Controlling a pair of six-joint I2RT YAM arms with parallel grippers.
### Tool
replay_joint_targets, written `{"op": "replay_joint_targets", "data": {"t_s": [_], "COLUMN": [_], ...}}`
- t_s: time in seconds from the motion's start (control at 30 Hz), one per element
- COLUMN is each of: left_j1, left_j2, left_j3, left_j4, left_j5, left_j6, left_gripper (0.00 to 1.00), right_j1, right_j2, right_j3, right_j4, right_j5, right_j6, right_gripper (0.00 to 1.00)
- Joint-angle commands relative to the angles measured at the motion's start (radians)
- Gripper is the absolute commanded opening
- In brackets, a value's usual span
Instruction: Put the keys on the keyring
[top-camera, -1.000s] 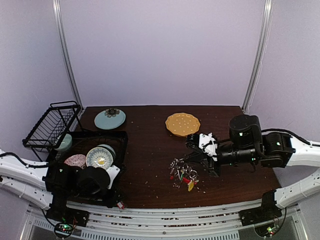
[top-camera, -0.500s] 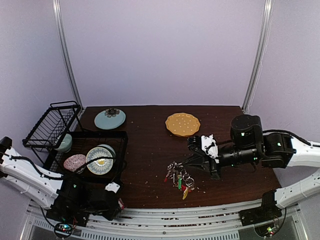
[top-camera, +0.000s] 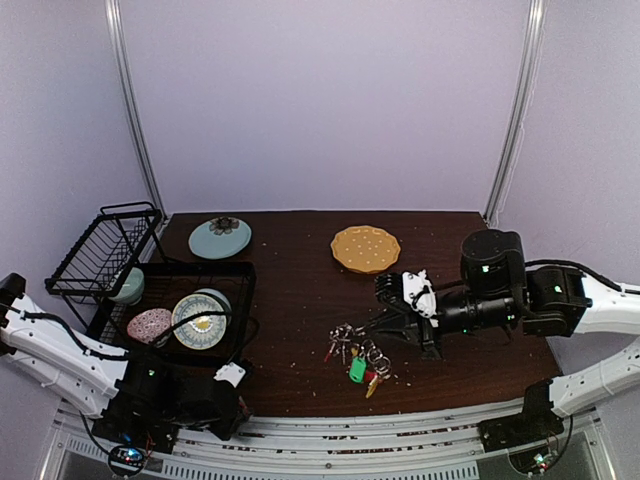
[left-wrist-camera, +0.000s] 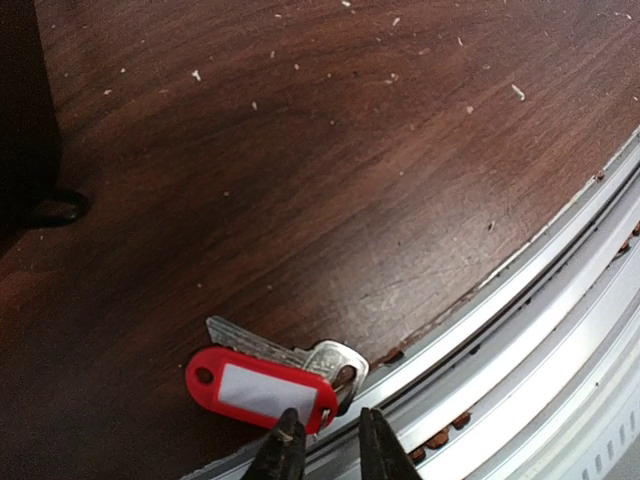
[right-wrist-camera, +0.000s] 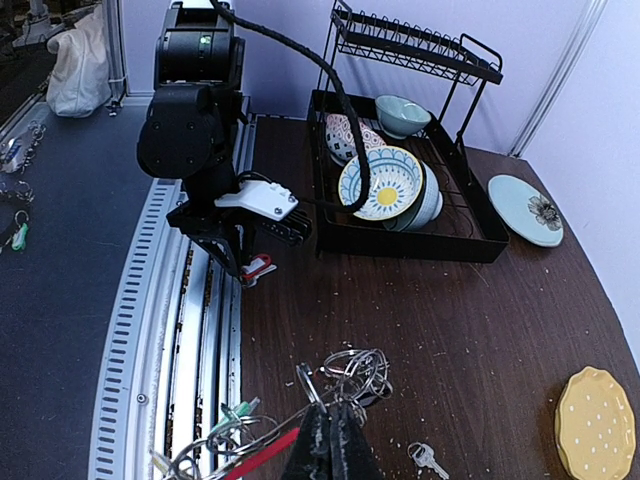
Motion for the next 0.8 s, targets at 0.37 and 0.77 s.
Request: {"op": "replay_joint_targets", "data": {"t_s": [0.37, 0.77], "left_j1": [-0.004, 0.128], "left_j2": [0.033, 0.137], "left_j3": [-0.001, 0.07], "left_j4": [0.021, 0.143], "left_j5": [-0.017, -0.074], "left_j6": [0.023, 0.221], "left_gripper": [0.17, 0.16], "right_j1": [0.0, 0.0], "right_j2": [-0.014, -0.007], "right_j3": [0.01, 0.023], "right_j4": [0.02, 0.007], "right_j5": [-0.055, -0.055], "right_j6": [-0.017, -0.021], "right_gripper": [0.0, 0.0]}}
